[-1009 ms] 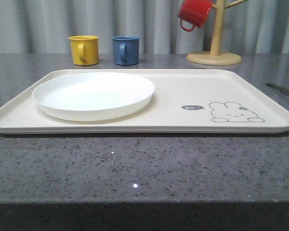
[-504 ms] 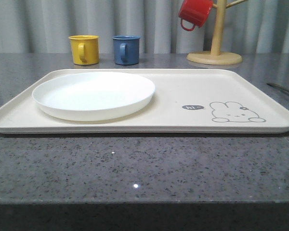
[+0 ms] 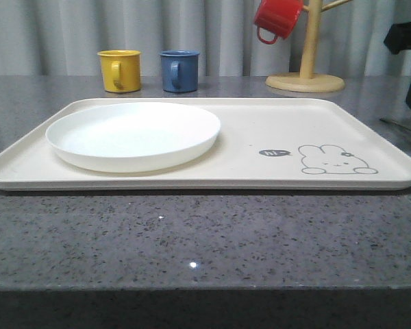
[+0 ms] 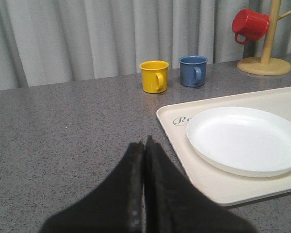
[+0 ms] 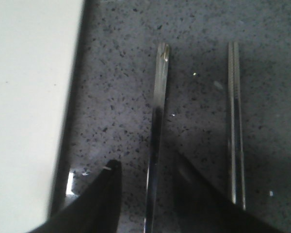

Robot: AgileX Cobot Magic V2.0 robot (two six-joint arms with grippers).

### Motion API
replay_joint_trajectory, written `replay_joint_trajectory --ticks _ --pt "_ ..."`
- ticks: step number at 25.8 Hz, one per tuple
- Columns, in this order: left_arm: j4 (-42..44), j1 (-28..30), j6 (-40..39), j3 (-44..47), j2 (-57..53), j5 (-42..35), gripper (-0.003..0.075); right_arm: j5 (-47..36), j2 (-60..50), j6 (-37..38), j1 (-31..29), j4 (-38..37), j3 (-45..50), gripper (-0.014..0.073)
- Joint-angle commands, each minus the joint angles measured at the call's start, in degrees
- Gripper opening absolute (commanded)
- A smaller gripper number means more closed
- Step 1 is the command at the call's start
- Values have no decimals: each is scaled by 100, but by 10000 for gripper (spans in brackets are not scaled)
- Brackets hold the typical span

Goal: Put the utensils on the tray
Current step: 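Grasp the silver fork with the right gripper and lift it, then lower the fork onto the tray beside the plate and release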

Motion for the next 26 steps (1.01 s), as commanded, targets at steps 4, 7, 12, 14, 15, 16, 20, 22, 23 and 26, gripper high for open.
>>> replay_joint_trajectory --ticks 4,7,12,14,15,16,20,22,23,26 --pt "-65 0 -58 -143 80 -422 -18 -235 198 -29 -20 1 -200 285" --pt "-65 0 -58 -143 80 -422 -18 -240 224 -29 -20 1 -200 246" --pt "-65 0 -58 -143 80 -422 -18 -234 224 -29 -20 1 -200 44" --pt "-65 0 -58 -143 80 -422 -18 -234 224 -29 -20 1 -200 -10" --pt "-65 0 -58 -143 80 -422 -18 -234 224 -29 -20 1 -200 -32" --pt "-65 0 -58 -143 80 -422 -18 -227 208 -29 -20 1 -222 -36" --pt "-65 0 -58 -143 80 -422 -18 -87 -67 -29 -20 1 -395 -11" --pt "-65 0 -58 -143 80 -422 -18 31 -298 203 61 31 -527 -12" --pt "-65 0 -58 -143 80 -422 -18 118 -384 367 156 23 -628 -18" --pt "-65 0 -58 -143 80 -422 -18 394 -508 871 771 -84 -988 -32"
